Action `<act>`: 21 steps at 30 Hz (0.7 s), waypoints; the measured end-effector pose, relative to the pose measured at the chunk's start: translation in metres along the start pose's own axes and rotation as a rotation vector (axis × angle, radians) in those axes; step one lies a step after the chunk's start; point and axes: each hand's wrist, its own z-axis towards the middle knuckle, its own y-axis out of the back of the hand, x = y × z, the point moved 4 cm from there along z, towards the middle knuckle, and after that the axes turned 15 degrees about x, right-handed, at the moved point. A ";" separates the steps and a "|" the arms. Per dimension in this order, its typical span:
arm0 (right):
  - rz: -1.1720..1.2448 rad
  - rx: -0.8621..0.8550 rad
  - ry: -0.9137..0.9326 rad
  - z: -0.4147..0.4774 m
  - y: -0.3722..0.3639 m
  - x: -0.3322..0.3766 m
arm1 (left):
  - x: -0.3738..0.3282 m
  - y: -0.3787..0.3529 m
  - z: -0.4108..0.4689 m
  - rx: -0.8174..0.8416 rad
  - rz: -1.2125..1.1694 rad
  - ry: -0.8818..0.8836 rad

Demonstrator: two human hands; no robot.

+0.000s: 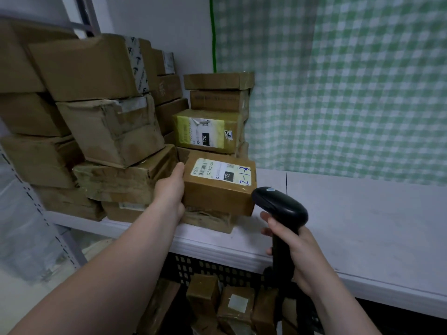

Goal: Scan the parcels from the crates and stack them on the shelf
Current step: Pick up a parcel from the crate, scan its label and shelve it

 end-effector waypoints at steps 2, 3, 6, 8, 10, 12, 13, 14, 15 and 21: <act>0.062 0.004 -0.031 0.008 -0.007 -0.003 | 0.003 -0.001 -0.002 0.013 0.032 0.037; 0.095 0.002 -0.036 0.012 -0.010 -0.004 | 0.006 0.000 -0.003 0.024 0.044 0.060; 0.197 0.006 -0.007 0.023 -0.015 -0.004 | 0.015 0.007 -0.001 0.075 0.070 0.113; 0.271 0.025 0.015 0.030 -0.017 -0.005 | 0.021 0.011 0.003 0.095 0.145 0.106; 0.337 0.053 0.016 0.037 -0.018 -0.009 | 0.023 0.013 0.001 0.090 0.232 0.087; 0.367 0.088 0.020 0.040 -0.018 -0.012 | 0.025 0.015 0.001 0.088 0.260 0.074; 0.373 0.109 0.019 0.042 -0.018 -0.014 | 0.026 0.016 0.000 0.092 0.257 0.077; 0.390 0.132 0.009 0.042 -0.019 -0.016 | 0.027 0.017 0.000 0.095 0.245 0.080; 0.419 0.150 -0.006 0.042 -0.021 -0.017 | 0.028 0.018 -0.002 0.094 0.229 0.081; 0.452 0.172 -0.032 0.037 -0.026 -0.021 | 0.030 0.029 -0.005 0.001 0.269 0.064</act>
